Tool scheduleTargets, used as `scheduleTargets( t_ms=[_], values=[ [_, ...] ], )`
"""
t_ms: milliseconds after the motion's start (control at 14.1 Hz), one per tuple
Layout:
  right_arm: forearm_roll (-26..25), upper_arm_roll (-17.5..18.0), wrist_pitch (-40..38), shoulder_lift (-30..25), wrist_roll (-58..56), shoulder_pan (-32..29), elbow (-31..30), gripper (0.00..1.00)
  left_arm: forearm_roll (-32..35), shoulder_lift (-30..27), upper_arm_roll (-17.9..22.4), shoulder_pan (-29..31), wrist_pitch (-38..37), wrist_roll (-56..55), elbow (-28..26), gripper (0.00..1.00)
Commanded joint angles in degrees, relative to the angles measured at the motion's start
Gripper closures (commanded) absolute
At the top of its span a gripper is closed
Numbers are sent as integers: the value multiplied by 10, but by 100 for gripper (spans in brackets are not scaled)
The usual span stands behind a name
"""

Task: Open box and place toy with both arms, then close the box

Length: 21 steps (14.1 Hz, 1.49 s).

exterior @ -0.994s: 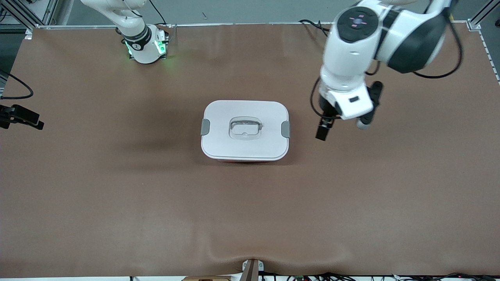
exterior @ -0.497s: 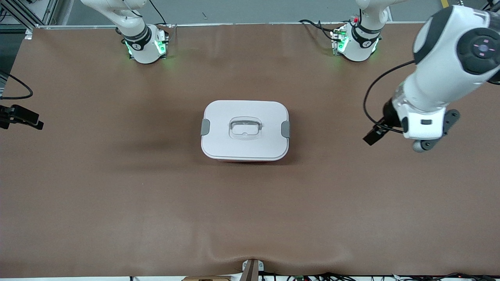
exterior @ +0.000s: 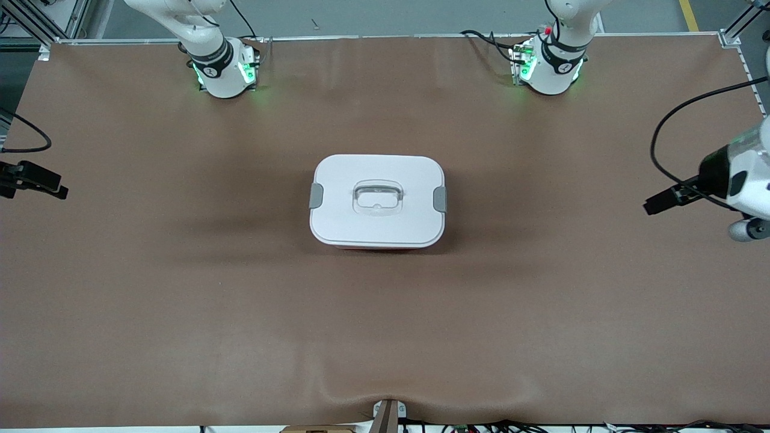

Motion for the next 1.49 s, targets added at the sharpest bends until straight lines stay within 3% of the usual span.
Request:
scheduleTargets(
  t_ms=[0, 213, 284, 497, 923, 1136, 1420],
  values=[
    [9, 3, -12, 5, -10, -9, 13, 0, -8, -24, -5, 26, -13, 52, -2, 0],
    [9, 3, -12, 5, -10, -10, 13, 0, -8, -63, -4, 27, -14, 76, -5, 0],
    [9, 3, -12, 5, -10, -10, 13, 0, -8, -73, 3, 4, -17, 82, -10, 0],
    [9, 3, -13, 5, -11, -14, 12, 0, -11, -94, 143, -136, -44, 86, -16, 0],
    [10, 3, -13, 5, -11, -15, 12, 0, -17, -171, 317, -336, -38, 92, -97, 0],
    [10, 3, -12, 5, -10, -13, 13, 0, -24, -221, 352, -378, 0, 111, -153, 0],
    [10, 3, -12, 5, -10, -12, 13, 0, -55, -239, 375, -394, 9, 128, -170, 0]
  ],
)
